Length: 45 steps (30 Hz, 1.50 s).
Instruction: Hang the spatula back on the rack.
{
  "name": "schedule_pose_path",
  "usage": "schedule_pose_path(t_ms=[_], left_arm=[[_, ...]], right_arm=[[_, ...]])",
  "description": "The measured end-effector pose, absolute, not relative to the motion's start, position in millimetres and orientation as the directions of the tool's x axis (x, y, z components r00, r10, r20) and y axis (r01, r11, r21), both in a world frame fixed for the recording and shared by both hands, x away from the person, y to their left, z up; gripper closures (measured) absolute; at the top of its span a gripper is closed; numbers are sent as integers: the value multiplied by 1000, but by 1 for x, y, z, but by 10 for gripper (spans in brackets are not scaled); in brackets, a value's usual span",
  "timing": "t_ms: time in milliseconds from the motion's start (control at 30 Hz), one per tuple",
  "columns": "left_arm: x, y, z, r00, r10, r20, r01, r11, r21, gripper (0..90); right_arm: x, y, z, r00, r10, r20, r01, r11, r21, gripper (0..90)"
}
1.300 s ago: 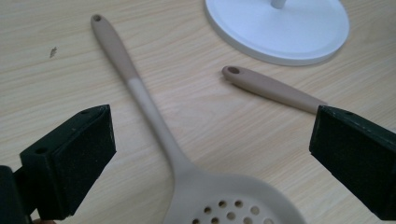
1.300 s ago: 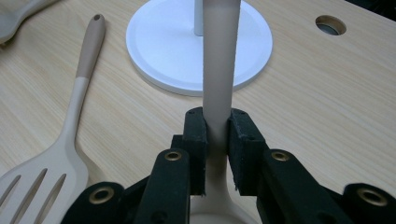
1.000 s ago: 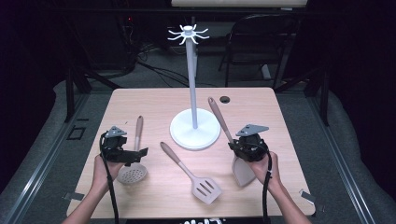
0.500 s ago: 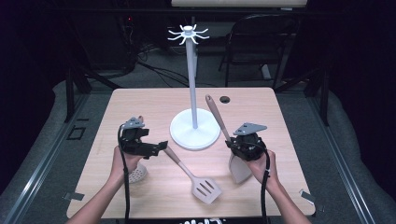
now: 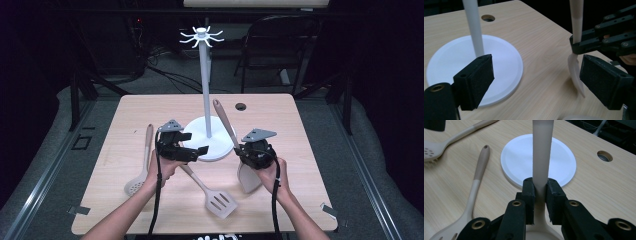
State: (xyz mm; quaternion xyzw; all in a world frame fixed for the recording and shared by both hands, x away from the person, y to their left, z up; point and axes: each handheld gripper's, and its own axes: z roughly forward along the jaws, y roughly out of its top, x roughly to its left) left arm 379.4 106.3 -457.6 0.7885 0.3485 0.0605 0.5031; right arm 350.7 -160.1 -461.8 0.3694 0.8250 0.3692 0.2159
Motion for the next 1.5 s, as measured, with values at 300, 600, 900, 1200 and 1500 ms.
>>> schedule_pose_path(t_ms=[300,600,900,1200,1500], left_arm=[[389,81,-456,760,572,-310,502,-212,838,84],[396,66,-455,760,548,-349,497,-144,855,352],[403,54,-457,776,508,-373,487,-107,867,525],[403,48,-461,785,481,-389,478,-72,875,745],[402,43,-454,814,465,-347,441,-107,891,772]], right_arm=[[355,-150,-462,-627,775,-82,447,444,776,786],[357,-143,-462,-618,782,-82,451,437,778,785],[357,-143,-462,-608,790,-79,447,424,788,785],[357,-143,-463,-597,798,-77,445,410,796,783],[356,-148,-460,-603,794,-71,430,399,810,736]])
